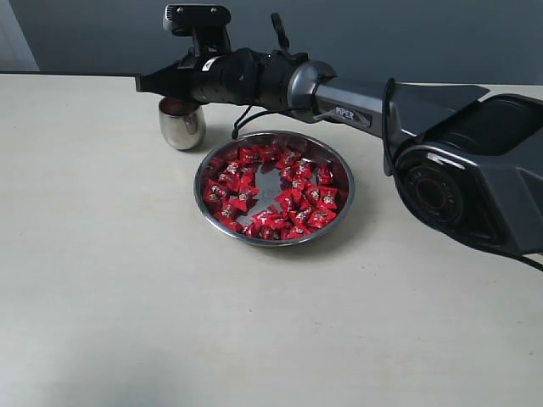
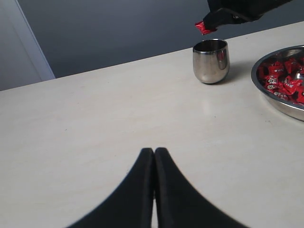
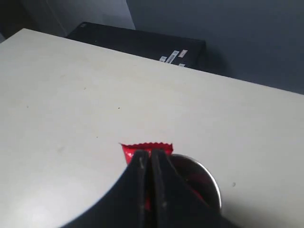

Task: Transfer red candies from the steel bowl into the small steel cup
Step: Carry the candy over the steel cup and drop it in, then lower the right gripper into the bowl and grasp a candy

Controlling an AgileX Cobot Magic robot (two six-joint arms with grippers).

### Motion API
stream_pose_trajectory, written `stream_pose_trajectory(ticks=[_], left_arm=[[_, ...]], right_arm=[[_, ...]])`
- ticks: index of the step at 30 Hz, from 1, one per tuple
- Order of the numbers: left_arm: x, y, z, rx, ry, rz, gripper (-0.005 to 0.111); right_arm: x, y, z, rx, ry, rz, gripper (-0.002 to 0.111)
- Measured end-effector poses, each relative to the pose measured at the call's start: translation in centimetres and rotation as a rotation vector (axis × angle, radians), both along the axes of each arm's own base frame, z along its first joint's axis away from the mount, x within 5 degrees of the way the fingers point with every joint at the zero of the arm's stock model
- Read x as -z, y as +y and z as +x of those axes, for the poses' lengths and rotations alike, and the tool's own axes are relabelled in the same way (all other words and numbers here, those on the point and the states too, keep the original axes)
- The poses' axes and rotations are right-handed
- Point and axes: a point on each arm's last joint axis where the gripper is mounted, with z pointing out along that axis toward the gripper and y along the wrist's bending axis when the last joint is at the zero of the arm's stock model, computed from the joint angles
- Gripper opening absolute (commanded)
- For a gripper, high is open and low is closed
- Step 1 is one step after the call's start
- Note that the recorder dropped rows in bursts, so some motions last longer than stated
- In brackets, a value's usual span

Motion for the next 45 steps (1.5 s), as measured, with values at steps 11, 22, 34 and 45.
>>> stream_pose_trajectory(ticks=[11,22,34,45], left_arm=[[0.0,0.0,0.0,0.000,0.000,0.000,0.000],[0.0,0.0,0.0,0.000,0.000,0.000,0.000],[0.0,0.0,0.0,0.000,0.000,0.000,0.000],[0.0,0.0,0.0,0.000,0.000,0.000,0.000]], right_arm=[[0.0,0.0,0.0,0.045,0.062,0.077,0.027],[0.0,0.1,-0.2,0.069,0.136,0.134,0.027],[0.3,-2.4,-4.8,-0.242,0.479,-0.476,0.027],[1.0,-4.4,-5.8,-0.254,0.579,-0.733,0.028]])
